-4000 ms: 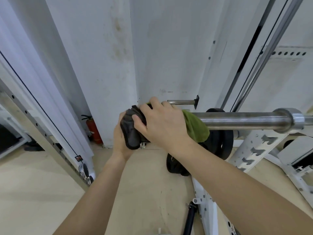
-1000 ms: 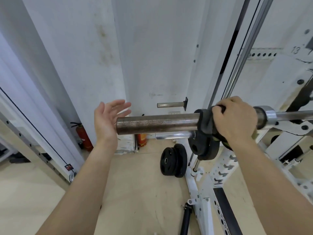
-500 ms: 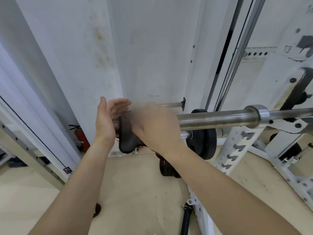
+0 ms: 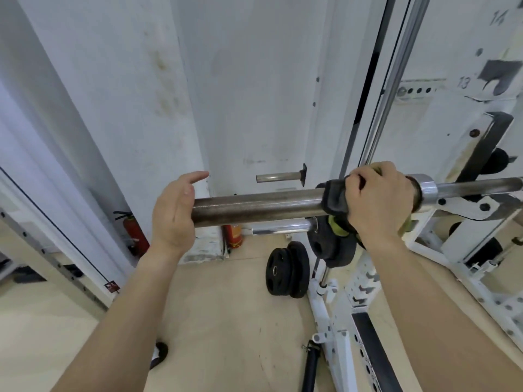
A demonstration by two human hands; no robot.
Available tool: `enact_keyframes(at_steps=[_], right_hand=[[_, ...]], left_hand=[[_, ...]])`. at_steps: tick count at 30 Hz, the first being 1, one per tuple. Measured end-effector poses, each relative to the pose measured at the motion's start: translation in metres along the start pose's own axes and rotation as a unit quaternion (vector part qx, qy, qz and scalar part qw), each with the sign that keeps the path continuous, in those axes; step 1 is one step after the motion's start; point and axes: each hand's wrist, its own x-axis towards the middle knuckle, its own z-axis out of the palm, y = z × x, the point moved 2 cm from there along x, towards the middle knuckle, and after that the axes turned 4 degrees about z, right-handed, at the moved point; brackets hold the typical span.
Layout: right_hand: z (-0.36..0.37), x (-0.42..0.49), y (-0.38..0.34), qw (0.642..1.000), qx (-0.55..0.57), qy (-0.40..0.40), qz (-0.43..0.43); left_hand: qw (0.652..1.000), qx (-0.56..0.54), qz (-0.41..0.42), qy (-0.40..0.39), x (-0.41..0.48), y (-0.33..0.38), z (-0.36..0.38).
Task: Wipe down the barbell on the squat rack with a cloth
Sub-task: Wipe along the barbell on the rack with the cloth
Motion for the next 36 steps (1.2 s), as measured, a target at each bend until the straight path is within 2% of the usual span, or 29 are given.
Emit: enact_keyframes(at_steps=[2,5,8,10,12,16,21,24,27,31,33,36], right_hand=[[0.003,-0.019,-0.037,1.000,0.016,0.006,-0.012],[0.012,-0.065,-0.120,0.994,0.046,-0.016,-0.095],[0.021,-0.105,-0.198,0.984,0.073,-0.027,-0.161],[0.024,-0.110,-0.214,0.975,0.064,-0.043,-0.209],[0.022,-0.099,-0.199,0.966,0.054,-0.057,-0.247],[0.010,-0.058,-0.125,0.972,0.032,-0.074,-0.223],[-0.010,-0.003,-0.012,0.980,0.004,-0.081,-0.179],[-0.015,0.020,0.031,0.983,0.007,-0.083,-0.161],[-0.014,0.024,0.044,0.984,-0.002,-0.060,-0.170],[-0.008,0.011,0.037,0.988,0.060,-0.016,-0.140],[-0.007,-0.001,0.023,0.982,0.104,-0.003,-0.156],[-0.012,-0.014,0.001,0.965,0.170,-0.036,-0.197]], left_hand=[[0.995,-0.082,-0.046,0.016,-0.005,0.003,0.005],[0.973,-0.197,-0.117,0.026,-0.007,0.008,0.004],[0.934,-0.312,-0.175,0.025,-0.007,0.015,0.000],[0.920,-0.344,-0.183,0.029,-0.009,0.017,-0.001],[0.922,-0.343,-0.177,0.039,-0.013,0.015,0.002],[0.956,-0.255,-0.121,0.084,-0.019,0.013,0.006],[0.988,-0.103,-0.067,0.093,-0.030,0.022,0.007],[0.991,0.031,-0.079,0.103,-0.034,0.032,0.010],[0.979,0.136,-0.068,0.136,-0.037,0.058,0.021],[0.978,0.153,0.028,0.136,-0.044,0.100,0.067],[0.982,0.136,0.058,0.114,-0.046,0.122,0.098],[0.994,0.086,0.027,0.057,-0.047,0.148,0.133]])
